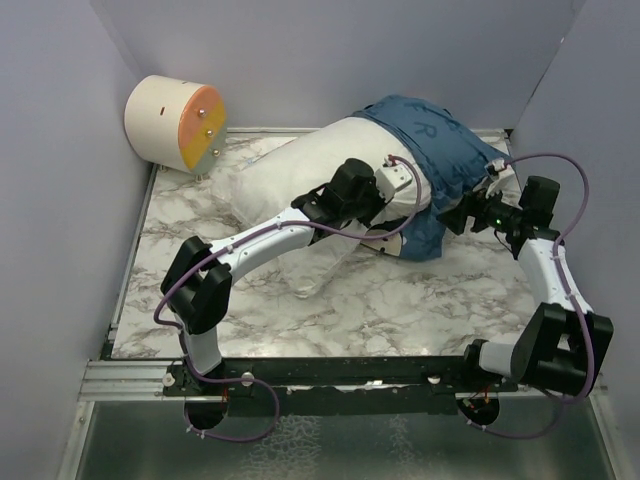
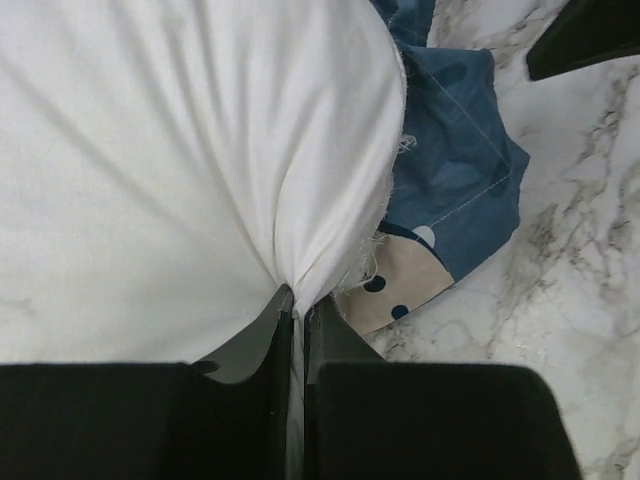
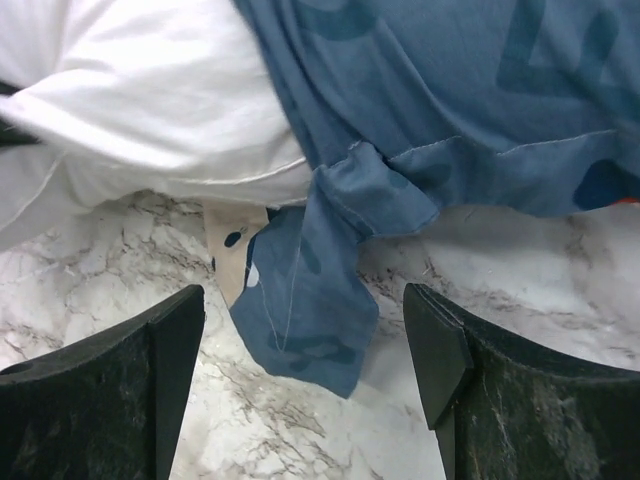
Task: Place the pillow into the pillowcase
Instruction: Stuff the pillow into the pillowcase.
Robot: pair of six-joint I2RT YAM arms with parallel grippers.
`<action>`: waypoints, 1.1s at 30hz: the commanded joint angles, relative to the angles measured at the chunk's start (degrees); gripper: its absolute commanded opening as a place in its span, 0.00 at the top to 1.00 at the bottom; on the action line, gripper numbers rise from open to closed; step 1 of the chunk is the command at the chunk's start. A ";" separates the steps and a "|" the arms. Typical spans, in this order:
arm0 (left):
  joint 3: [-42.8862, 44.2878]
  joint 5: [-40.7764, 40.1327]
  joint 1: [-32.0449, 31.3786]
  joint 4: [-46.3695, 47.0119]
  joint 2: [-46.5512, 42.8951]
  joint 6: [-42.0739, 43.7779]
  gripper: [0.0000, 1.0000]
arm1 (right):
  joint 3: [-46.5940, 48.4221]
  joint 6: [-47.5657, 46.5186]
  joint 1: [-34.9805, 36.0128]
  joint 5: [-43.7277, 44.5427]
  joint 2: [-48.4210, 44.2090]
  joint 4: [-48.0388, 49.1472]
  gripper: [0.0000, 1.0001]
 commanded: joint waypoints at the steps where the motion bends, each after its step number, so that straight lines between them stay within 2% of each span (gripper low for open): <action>1: 3.81 10.58 -0.71 5.62 -2.75 -7.93 1.00 | -0.96 6.72 -0.12 -0.57 4.79 4.55 0.20; 6: 4.18 12.57 -0.73 6.89 -2.88 -10.53 1.00 | -2.11 9.16 1.89 0.04 8.11 7.21 0.22; 9: 3.96 12.93 -0.62 7.70 -3.18 -11.17 1.00 | -1.68 9.42 2.70 1.13 10.19 7.01 0.29; 11: 3.91 12.97 -0.57 8.05 -3.36 -11.50 1.00 | -1.39 9.38 2.91 1.04 11.14 6.82 0.40; 15: 3.71 12.97 -0.12 9.20 -3.28 -12.30 1.00 | -0.12 7.70 3.70 -2.85 12.03 5.15 0.77; 18: 3.47 13.70 1.06 10.80 -2.36 -14.40 1.00 | 0.13 6.14 4.30 -9.43 11.07 4.48 0.93; 21: 3.62 14.65 3.04 12.81 -0.24 -17.87 1.00 | -0.06 3.27 5.75 -17.08 8.88 3.64 0.99; 27: 5.99 10.89 4.88 14.70 7.52 -24.31 1.00 | 1.51 -8.31 9.65 -31.92 6.35 -4.73 0.99; 31: 8.92 7.38 5.09 16.03 13.37 -29.70 1.00 | 4.40 -19.30 14.31 -36.01 7.04 -15.01 0.99; 33: 10.46 6.93 5.10 16.91 16.21 -32.54 1.00 | 4.98 -20.98 15.96 -36.14 7.49 -16.80 0.99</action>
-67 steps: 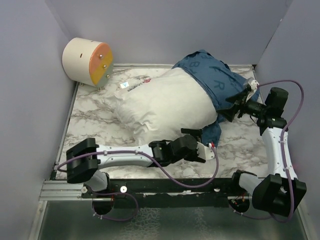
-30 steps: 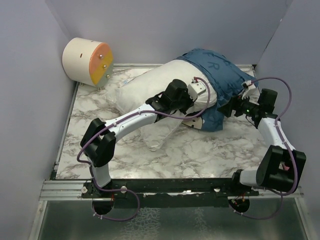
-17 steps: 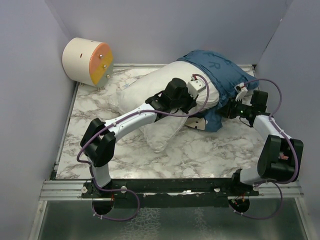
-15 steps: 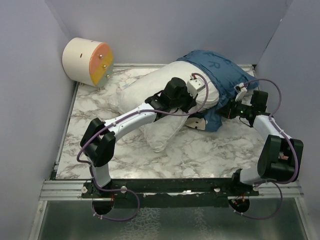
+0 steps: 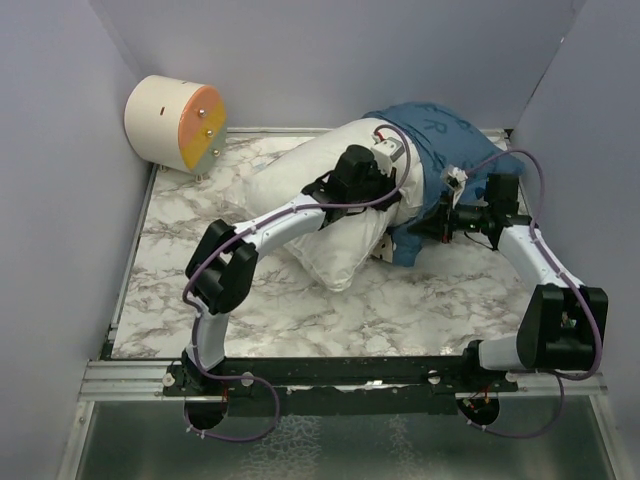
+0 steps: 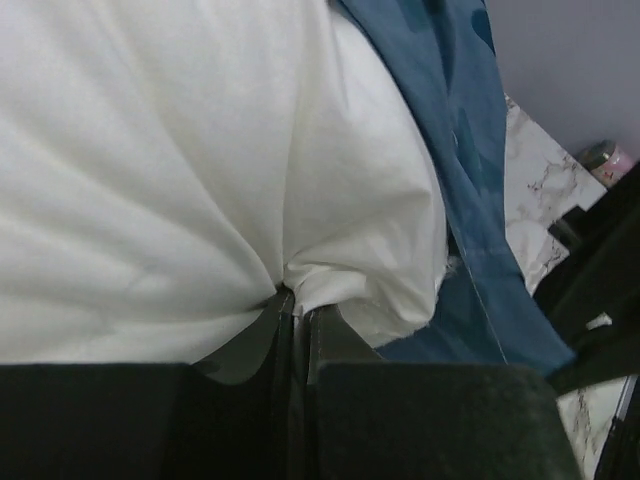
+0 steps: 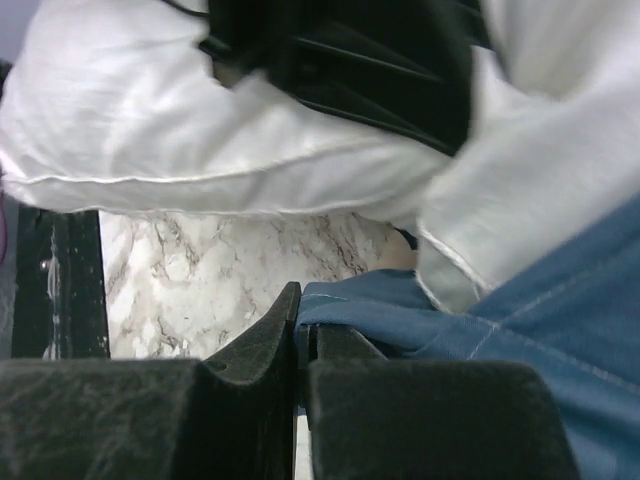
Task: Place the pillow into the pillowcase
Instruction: Stuff the pillow into the pillowcase.
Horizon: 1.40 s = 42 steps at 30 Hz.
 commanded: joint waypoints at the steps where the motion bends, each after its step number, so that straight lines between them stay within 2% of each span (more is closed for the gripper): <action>1: 4.51 -3.40 0.53 9.49 7.97 -9.11 1.00 | 2.49 -7.62 5.17 -13.70 -0.26 -10.17 0.99; 3: 4.88 -2.92 0.53 11.12 9.87 -11.14 1.00 | 2.58 -6.39 5.31 -11.60 1.38 -10.36 0.99; 6: 5.78 -1.84 0.57 11.99 12.35 -12.78 1.00 | 4.66 -10.77 5.93 -11.89 3.84 -15.67 0.99; 10: 5.97 0.49 0.79 12.71 14.07 -14.08 1.00 | 4.85 -12.43 7.57 -8.64 3.94 -16.74 0.99; 12: 4.59 2.82 0.94 14.51 13.84 -14.16 1.00 | 4.98 -11.44 7.65 -4.49 4.21 -15.64 0.99; 14: 1.74 6.08 1.00 16.87 12.68 -13.52 1.00 | 4.54 -7.33 7.61 3.93 4.66 -12.68 0.99; 16: -1.70 9.01 1.02 18.22 10.75 -12.29 1.00 | 5.59 -10.10 7.61 9.27 5.83 -14.46 0.94; 18: -6.04 10.44 0.88 18.82 7.93 -10.62 0.99 | 8.55 -18.57 7.55 8.41 7.47 -22.33 0.81; 22: -16.00 9.66 0.66 18.06 -0.71 -4.92 0.62 | 15.59 -44.45 5.86 -2.79 6.92 -46.79 0.58; 25: -19.77 8.85 0.76 12.69 -8.70 2.12 0.42 | 18.73 -51.80 4.03 -6.79 2.58 -56.52 0.40; 27: -20.28 8.55 0.91 7.82 -13.72 6.87 0.31 | 20.10 -47.60 3.77 -5.24 -0.93 -55.38 0.33; 28: -20.17 8.43 1.07 5.44 -16.25 8.64 0.25 | 20.77 -42.48 3.62 -3.40 -2.61 -52.46 0.29; 32: -18.30 7.37 2.00 -3.97 -23.71 13.86 0.21 | 21.85 -17.05 3.57 10.48 -9.29 -32.35 0.19; 34: -18.44 4.37 2.40 -6.63 -26.37 15.38 0.18 | 20.43 -6.13 3.57 19.10 -10.31 -22.63 0.21; 36: -19.66 -1.28 2.62 -8.19 -28.88 17.46 0.12 | 19.04 -0.13 3.57 25.30 -9.28 -16.97 0.23; 37: -20.77 -4.23 2.78 -8.46 -30.12 18.25 0.08 | 18.43 1.90 3.57 27.78 -8.43 -15.73 0.25; 39: -23.67 -10.10 3.38 -8.18 -32.12 19.06 0.01 | 17.11 4.84 3.57 32.09 -7.23 -13.55 0.34; 42: -27.98 -15.76 4.76 -6.73 -34.34 19.72 0.01 | 14.94 8.01 3.57 39.65 -6.90 -9.31 0.43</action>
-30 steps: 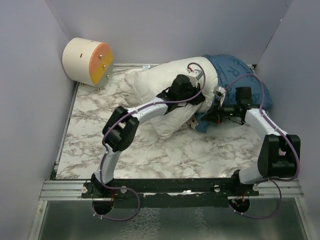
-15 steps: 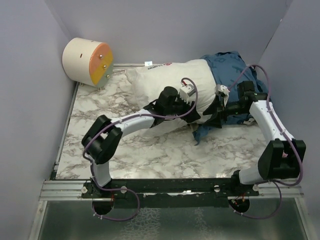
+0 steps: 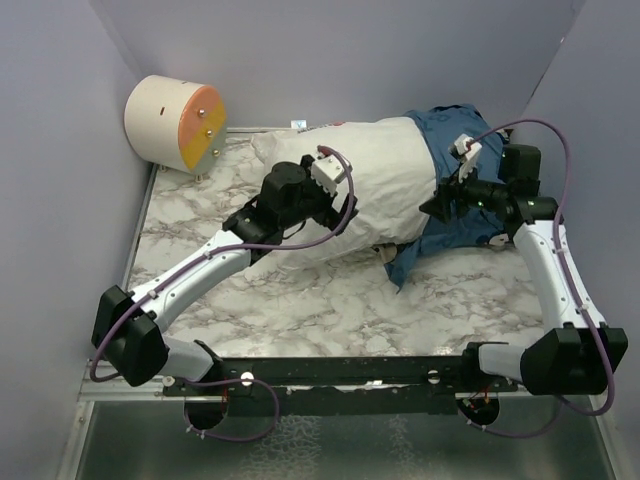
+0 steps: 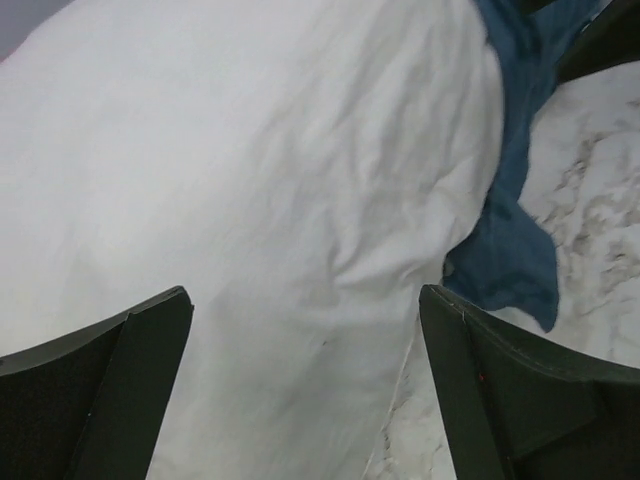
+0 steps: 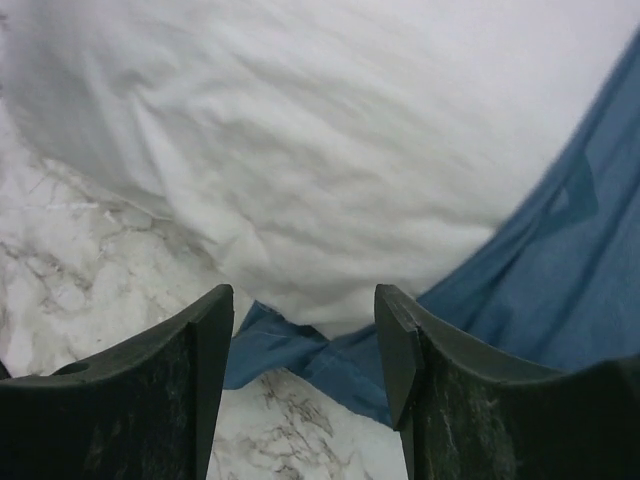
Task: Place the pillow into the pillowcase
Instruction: Stuff the pillow into the pillowcase.
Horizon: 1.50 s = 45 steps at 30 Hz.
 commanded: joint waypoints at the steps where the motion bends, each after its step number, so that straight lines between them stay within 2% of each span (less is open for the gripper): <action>1: -6.11 -13.05 2.13 -2.64 -2.38 3.47 0.01 | -3.69 11.93 -0.19 17.59 1.65 11.08 0.43; 7: -7.87 -15.18 3.58 -1.25 -2.71 3.94 0.01 | -3.81 12.42 -0.19 28.91 5.27 14.81 0.44; 10: -8.45 -14.75 3.82 -0.82 -1.44 3.98 0.01 | -4.84 12.52 -0.19 29.71 6.56 16.41 0.47; 11: -8.26 -14.48 3.84 -1.07 -0.78 3.97 0.02 | -4.88 12.61 -0.21 29.38 7.30 16.48 0.50; 14: -8.61 -12.99 3.83 -0.77 0.83 3.56 0.03 | -3.75 12.21 -0.19 28.10 9.16 15.26 0.77; 16: -8.95 -11.83 3.84 -0.37 1.90 3.24 0.06 | -2.94 11.64 -0.19 24.81 9.09 14.38 0.88; 18: -8.80 -10.87 3.84 -0.54 3.14 3.26 0.13 | -2.23 9.99 -0.19 17.06 7.87 13.23 0.95; 20: -8.56 -9.57 3.91 -0.55 4.51 3.05 0.27 | -1.26 7.21 -0.17 6.29 6.66 11.41 0.99; 23: -8.32 -6.04 3.92 -0.34 6.35 2.47 0.59 | 0.50 4.15 0.40 -9.22 6.02 9.55 0.99; 24: -8.56 -4.66 3.93 0.17 6.64 2.33 0.63 | 1.34 4.06 0.92 -11.83 6.51 9.24 0.99; 28: -10.12 2.80 3.92 3.39 6.87 2.58 0.71 | 7.53 2.90 6.79 -18.01 11.95 5.52 0.99; 31: -10.85 7.97 3.93 4.96 7.23 2.65 0.74 | 13.48 -2.09 13.59 -19.79 16.37 -1.15 0.99; 34: -11.20 11.62 3.93 5.64 7.71 2.94 0.76 | 14.97 -0.23 16.16 -17.88 19.34 -0.34 0.99; 36: -11.45 13.92 3.93 6.19 7.98 3.02 0.77 | 12.99 5.01 16.24 -7.53 20.96 3.20 0.99; 38: -11.71 16.27 3.86 6.88 8.18 2.75 0.77 | 10.57 6.04 15.74 5.55 22.37 4.33 0.98; 39: -11.80 17.56 3.79 7.15 8.20 2.70 0.77 | 9.02 5.94 14.72 8.97 22.76 4.61 0.96; 40: -11.82 18.34 3.69 7.34 8.12 2.59 0.77 | 7.56 5.37 13.12 9.00 22.74 4.64 0.94; 43: -11.29 19.34 3.41 6.47 7.80 3.16 0.74 | 3.39 -0.66 9.21 -0.21 19.85 2.30 0.80; 45: -10.28 17.19 3.40 4.35 7.29 3.72 0.67 | 3.26 -7.81 8.70 -6.88 16.38 -3.33 0.70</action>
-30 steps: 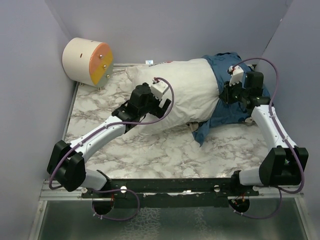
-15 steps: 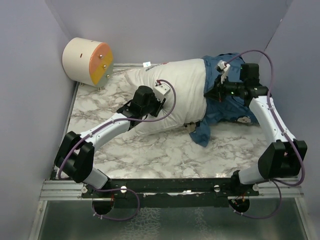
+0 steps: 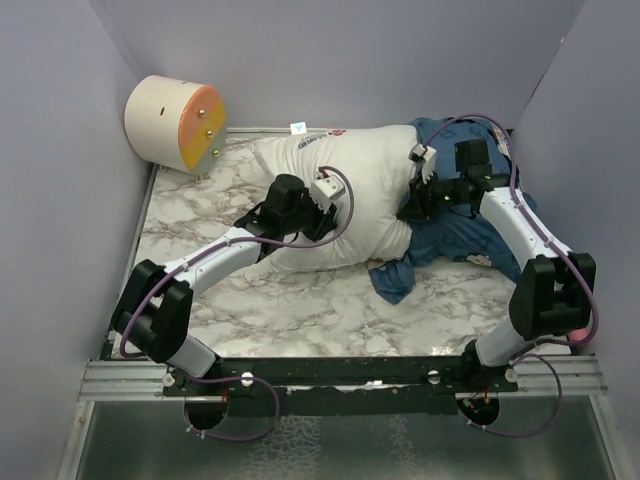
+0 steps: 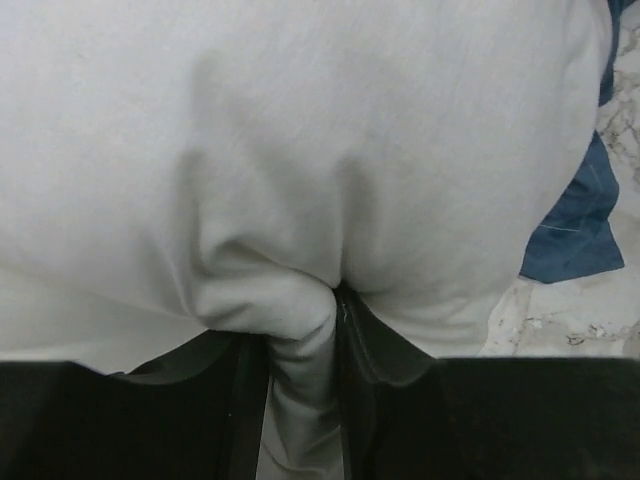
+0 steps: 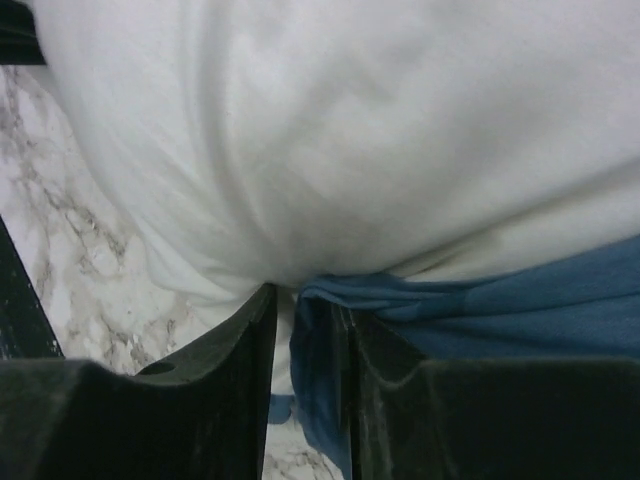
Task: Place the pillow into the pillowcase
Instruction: Stuff the pillow into the pillowcase.
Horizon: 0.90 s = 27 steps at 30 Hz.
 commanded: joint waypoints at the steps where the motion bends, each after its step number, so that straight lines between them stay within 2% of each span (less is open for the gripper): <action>1: 1.48 9.05 -2.90 -1.22 -0.34 -0.39 0.60 | -1.24 -13.08 -0.71 -12.56 -6.20 -6.10 0.64; 4: 2.09 1.62 -2.82 -2.31 -3.84 0.43 0.36 | 3.31 -16.37 -0.74 -13.71 -12.40 -10.96 0.47; 8: -2.09 -7.46 -2.23 2.64 -11.49 -0.02 0.15 | 11.55 -13.16 -0.82 -6.42 -15.82 -9.69 0.28; 10: -4.41 -10.60 -1.07 6.19 -14.97 -1.61 0.08 | 15.13 -8.39 -0.87 -0.86 -14.46 -6.68 0.25; 13: -6.35 -11.45 2.08 9.90 -18.29 -5.00 0.04 | 18.72 -1.09 -1.00 8.17 -10.48 -1.43 0.14; 16: -7.12 -7.88 6.74 11.82 -18.84 -9.39 0.03 | 21.54 4.31 -1.08 13.27 -5.28 2.15 0.01; 22: -6.53 -1.95 14.66 13.26 -15.27 -17.72 0.03 | 32.44 12.45 -1.09 17.81 9.32 1.26 0.00; 27: -6.51 -0.13 18.74 14.23 -13.44 -21.55 0.03 | 34.64 12.12 -1.15 29.50 16.70 2.84 0.00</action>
